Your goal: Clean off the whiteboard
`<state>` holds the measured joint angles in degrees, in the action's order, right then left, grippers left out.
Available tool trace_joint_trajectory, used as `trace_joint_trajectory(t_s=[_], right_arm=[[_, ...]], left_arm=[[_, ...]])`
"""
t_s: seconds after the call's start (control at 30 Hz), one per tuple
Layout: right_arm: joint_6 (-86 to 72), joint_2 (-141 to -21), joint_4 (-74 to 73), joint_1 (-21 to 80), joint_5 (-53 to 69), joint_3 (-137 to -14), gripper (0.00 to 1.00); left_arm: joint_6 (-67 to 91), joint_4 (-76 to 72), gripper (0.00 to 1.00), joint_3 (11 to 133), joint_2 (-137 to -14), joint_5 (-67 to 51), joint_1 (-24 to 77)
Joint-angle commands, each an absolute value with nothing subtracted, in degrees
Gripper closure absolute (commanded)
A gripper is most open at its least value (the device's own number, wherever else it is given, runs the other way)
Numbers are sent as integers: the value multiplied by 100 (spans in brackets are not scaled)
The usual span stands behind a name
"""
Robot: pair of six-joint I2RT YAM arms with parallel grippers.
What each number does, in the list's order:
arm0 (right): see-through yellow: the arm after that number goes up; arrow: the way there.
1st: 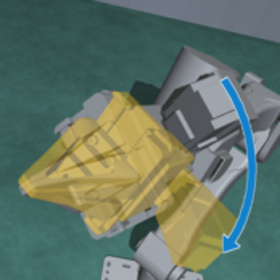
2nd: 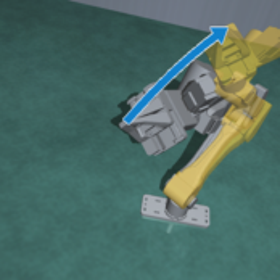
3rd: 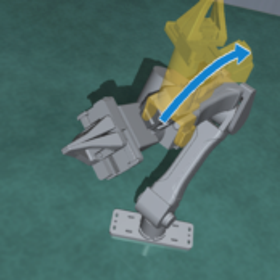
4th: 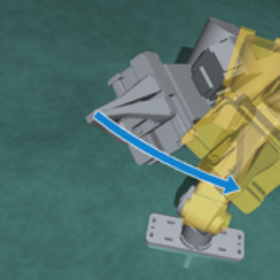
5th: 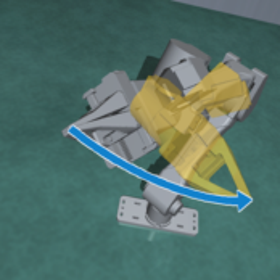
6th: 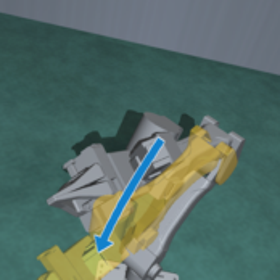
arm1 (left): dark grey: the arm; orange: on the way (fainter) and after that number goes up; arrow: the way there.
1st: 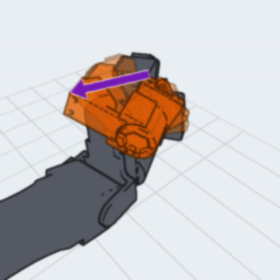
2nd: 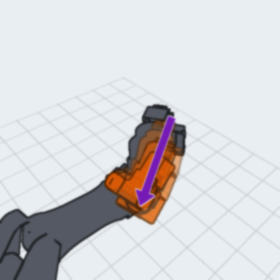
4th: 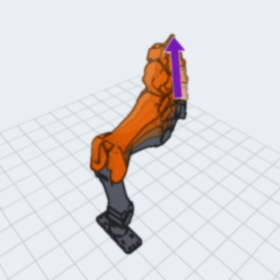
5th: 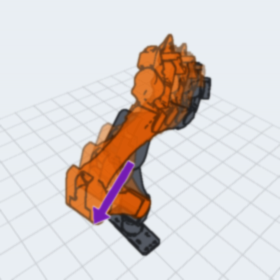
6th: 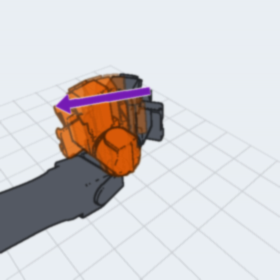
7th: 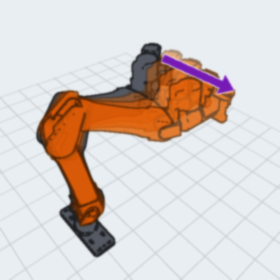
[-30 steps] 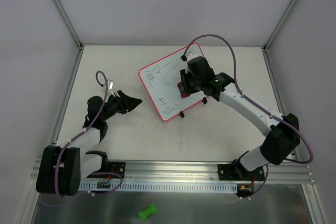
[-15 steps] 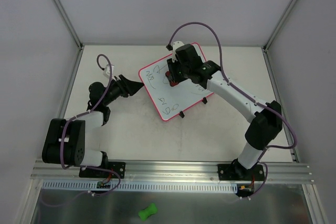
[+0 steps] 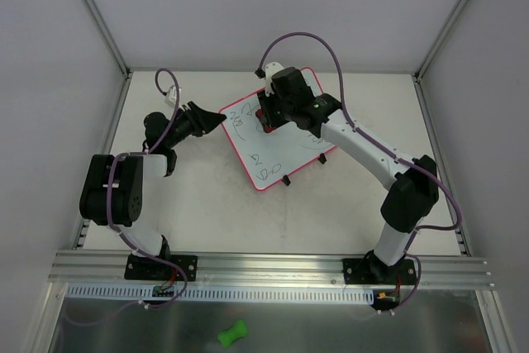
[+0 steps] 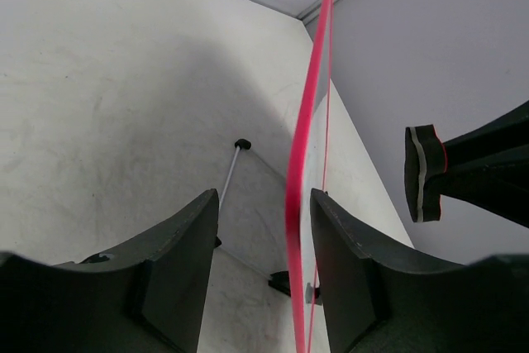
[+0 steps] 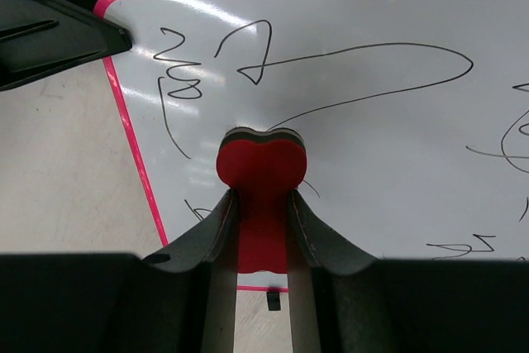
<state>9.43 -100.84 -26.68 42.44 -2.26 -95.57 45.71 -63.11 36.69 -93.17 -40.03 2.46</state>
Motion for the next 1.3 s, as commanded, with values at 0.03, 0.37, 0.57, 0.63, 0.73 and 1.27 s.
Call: trace_joint_trajectory(t_s=[0.03,0.37,0.57,0.63,0.73,1.27], right_arm=[[1116,-10160,-2452,4315,-220,-9870,99],[1169,-10458,-2382,4473,-325,-10028,100],[1204,-10740,-2364,4605,-448,-10274,100],[1222,-10801,-2338,4658,-509,-10370,99],[1204,-10854,-2198,4737,-668,-10362,100],[1152,-11048,-1222,5001,-1265,-10169,100]], left_arm=[[4798,-7066,54,4016,-9553,-4359,167],[4913,-7163,59,4149,-9589,-4562,167],[4931,-7128,73,4148,-9501,-4623,167],[4931,-7119,74,4122,-9492,-4632,167],[4922,-7128,74,4113,-9475,-4667,167],[4825,-6812,100,4175,-9510,-4764,158]])
